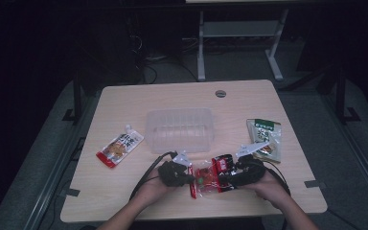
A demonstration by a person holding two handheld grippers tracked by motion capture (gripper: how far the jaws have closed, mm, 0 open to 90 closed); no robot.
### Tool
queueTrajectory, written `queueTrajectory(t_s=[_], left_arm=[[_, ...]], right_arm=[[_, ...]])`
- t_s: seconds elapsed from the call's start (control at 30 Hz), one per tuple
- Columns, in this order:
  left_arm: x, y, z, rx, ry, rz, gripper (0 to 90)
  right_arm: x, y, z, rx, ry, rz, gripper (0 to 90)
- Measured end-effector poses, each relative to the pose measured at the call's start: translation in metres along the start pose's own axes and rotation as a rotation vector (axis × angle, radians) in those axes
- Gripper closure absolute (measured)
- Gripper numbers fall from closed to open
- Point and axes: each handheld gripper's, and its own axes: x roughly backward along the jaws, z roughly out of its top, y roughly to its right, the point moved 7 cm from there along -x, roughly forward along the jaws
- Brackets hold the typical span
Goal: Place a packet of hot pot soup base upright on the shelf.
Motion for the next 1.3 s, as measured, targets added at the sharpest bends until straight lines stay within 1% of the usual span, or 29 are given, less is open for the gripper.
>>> queueTrajectory(t_s=[0.07,0.2,0.23,0.27,0.33,0.4,0.47,0.5,0.57,0.63,0.67,0.7,0.73,0.77,0.83,0.93,0.97,1.0,1.03,1.07,1.23,1.27,1.3], left_arm=[[0.0002,-0.0002,0.0000,-0.001,-0.001,-0.002,89.9],[0.0004,-0.0007,-0.0004,-0.004,-0.005,-0.006,89.9],[0.0000,-0.0003,-0.0001,0.002,0.000,-0.006,89.9],[0.0001,-0.0003,-0.0001,0.001,0.000,-0.008,90.0],[0.0000,-0.0002,-0.0001,0.002,-0.001,-0.009,90.0],[0.0000,0.0000,-0.0001,-0.001,-0.001,-0.009,90.0],[0.0000,-0.0001,-0.0001,0.000,-0.001,-0.010,89.9],[0.0005,-0.0006,-0.0005,-0.007,-0.008,-0.010,89.9],[0.0006,-0.0008,-0.0006,-0.010,-0.010,-0.010,90.0],[0.0006,-0.0009,-0.0006,-0.009,-0.010,-0.010,89.9],[0.0002,-0.0003,-0.0003,-0.002,-0.005,-0.011,89.9],[0.0002,-0.0003,-0.0003,-0.002,-0.005,-0.011,89.9],[0.0007,-0.0011,-0.0007,-0.011,-0.012,-0.011,89.9],[0.0007,-0.0009,-0.0007,-0.009,-0.012,-0.011,89.9],[0.0006,-0.0008,-0.0007,-0.009,-0.011,-0.011,89.9],[0.0006,-0.0010,-0.0008,-0.005,-0.011,-0.013,89.9],[0.0006,-0.0010,-0.0008,-0.005,-0.011,-0.013,89.9],[0.0001,-0.0004,-0.0004,0.004,-0.003,-0.013,89.9],[0.0002,-0.0005,-0.0004,0.005,-0.003,-0.014,90.0],[0.0001,-0.0004,-0.0004,0.008,0.000,-0.015,89.9],[0.0002,-0.0004,-0.0006,0.003,-0.002,-0.014,89.9],[0.0004,-0.0006,-0.0006,0.000,-0.003,-0.016,89.9],[0.0009,0.0002,-0.0011,0.006,-0.005,-0.011,89.9]], right_arm=[[-0.0006,0.0001,0.0014,-0.001,0.004,0.001,47.5],[-0.0028,-0.0010,0.0029,-0.004,0.002,-0.002,51.1],[-0.0028,-0.0010,0.0029,-0.004,0.002,-0.002,51.1],[-0.0035,-0.0011,0.0037,0.001,0.006,-0.013,54.4],[-0.0031,-0.0010,0.0038,-0.002,0.003,-0.018,55.7],[-0.0034,0.0012,0.0037,0.000,-0.002,-0.041,59.5],[-0.0034,0.0016,0.0041,-0.002,-0.005,-0.033,62.4],[-0.0031,0.0016,0.0043,0.008,-0.005,-0.024,64.5],[-0.0028,0.0011,0.0046,0.016,-0.003,-0.021,65.3],[-0.0037,0.0014,0.0046,0.029,-0.020,-0.017,66.5],[-0.0040,0.0016,0.0047,0.030,-0.028,-0.008,67.1],[-0.0040,0.0016,0.0047,0.030,-0.028,-0.008,67.1],[-0.0043,0.0026,0.0049,0.031,-0.045,0.000,68.5],[-0.0044,0.0024,0.0048,0.032,-0.050,0.004,69.3],[-0.0047,0.0020,0.0048,0.030,-0.053,0.004,69.9],[-0.0070,0.0017,0.0043,0.049,-0.067,-0.009,76.6],[-0.0070,0.0017,0.0043,0.049,-0.067,-0.009,76.6],[-0.0072,0.0016,0.0042,0.046,-0.068,-0.005,78.6],[-0.0077,0.0019,0.0043,0.053,-0.067,-0.002,84.6],[-0.0076,0.0018,0.0041,0.058,-0.070,-0.004,86.1],[-0.0068,0.0021,0.0046,0.055,-0.051,0.018,88.5],[-0.0060,0.0019,0.0048,0.048,-0.046,0.028,88.9],[-0.0043,0.0016,0.0056,0.042,-0.035,0.043,89.2]])
